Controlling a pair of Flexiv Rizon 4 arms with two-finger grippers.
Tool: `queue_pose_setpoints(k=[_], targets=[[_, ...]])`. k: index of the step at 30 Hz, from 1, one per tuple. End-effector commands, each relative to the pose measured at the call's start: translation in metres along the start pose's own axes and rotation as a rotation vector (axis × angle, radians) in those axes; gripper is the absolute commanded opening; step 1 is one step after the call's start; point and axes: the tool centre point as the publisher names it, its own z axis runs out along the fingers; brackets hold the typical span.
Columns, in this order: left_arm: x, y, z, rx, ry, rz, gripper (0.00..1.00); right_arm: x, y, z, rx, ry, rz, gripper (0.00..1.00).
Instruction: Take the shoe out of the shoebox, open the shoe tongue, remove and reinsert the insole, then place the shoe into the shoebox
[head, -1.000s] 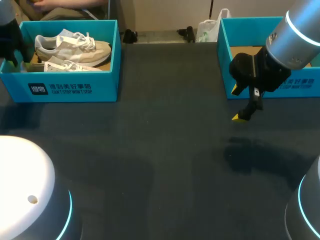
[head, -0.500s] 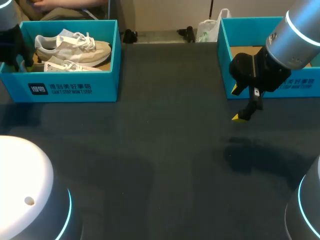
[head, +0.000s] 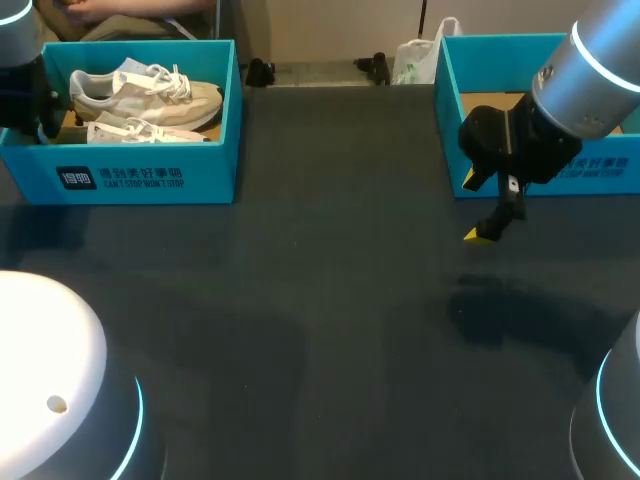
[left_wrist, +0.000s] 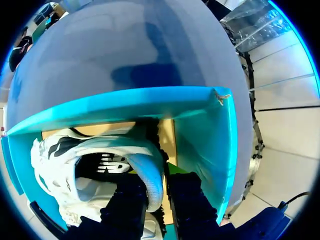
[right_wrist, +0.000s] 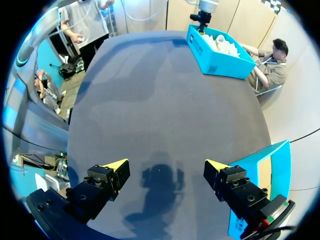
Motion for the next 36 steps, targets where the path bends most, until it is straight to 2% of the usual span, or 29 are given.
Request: queue_pose_setpoints(k=[1, 17, 36], targets=[[-0.002, -0.001, -0.005, 0.009, 0.013, 0.016, 0.00, 0.000, 0.000, 0.001, 0.002, -0.001, 0.001, 1.00], [0.008, 0.002, -0.036, 0.028, 0.058, 0.112, 0.00, 0.000, 0.000, 0.001, 0.002, -0.001, 0.001, 1.00], [0.025, 0.021, -0.102, 0.007, 0.111, 0.110, 0.00, 0.000, 0.000, 0.001, 0.002, -0.001, 0.001, 1.00]])
